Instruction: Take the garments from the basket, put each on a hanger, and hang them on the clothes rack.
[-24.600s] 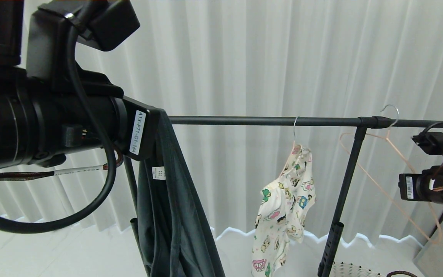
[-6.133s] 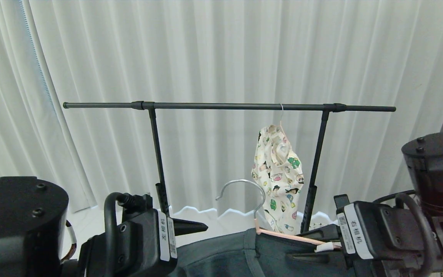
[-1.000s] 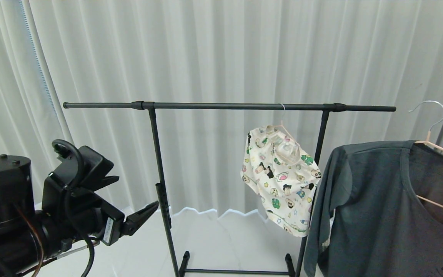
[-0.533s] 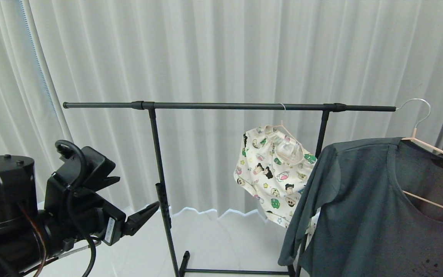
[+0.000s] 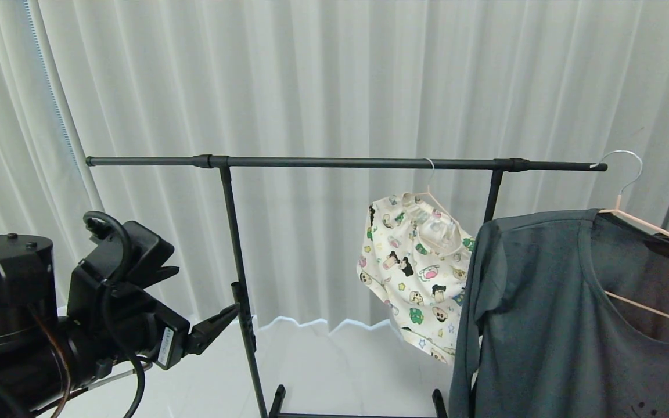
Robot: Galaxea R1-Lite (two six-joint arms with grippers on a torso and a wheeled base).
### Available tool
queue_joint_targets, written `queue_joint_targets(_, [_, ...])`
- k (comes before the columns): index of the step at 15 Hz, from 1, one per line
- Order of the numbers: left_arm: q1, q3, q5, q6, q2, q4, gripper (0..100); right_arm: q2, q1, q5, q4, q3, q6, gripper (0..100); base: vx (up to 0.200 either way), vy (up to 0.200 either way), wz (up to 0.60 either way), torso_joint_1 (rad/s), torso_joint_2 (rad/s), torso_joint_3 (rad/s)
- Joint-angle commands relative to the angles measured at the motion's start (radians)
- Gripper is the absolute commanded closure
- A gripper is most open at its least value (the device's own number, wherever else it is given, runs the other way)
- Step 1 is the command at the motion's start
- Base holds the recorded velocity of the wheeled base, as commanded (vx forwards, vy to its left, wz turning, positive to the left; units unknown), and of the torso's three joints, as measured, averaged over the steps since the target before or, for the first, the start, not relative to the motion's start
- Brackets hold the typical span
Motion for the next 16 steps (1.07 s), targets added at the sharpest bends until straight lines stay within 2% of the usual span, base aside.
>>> queue_joint_targets(1, [-0.001, 0.000, 0.016, -0.001, 0.001, 0.000, 0, -0.010, 0.006, 0.001, 0.000, 0.006, 0.007, 100, 0.000, 0.200, 0.00, 0.036, 0.02, -0.007])
queue_joint_targets(12, [-0.001, 0.000, 0.024, -0.006, 0.003, 0.000, 0, 0.001, 0.075, -0.006, -0.003, 0.003, 0.039, 100, 0.000, 0.200, 0.00, 0.001, 0.00, 0.003])
queue_joint_targets(16, [-0.001, 0.000, 0.024, -0.007, 0.001, 0.000, 0, 0.007, 0.100, -0.018, -0.005, 0.003, 0.045, 100, 0.000, 0.000, 0.00, 0.000, 0.00, 0.000])
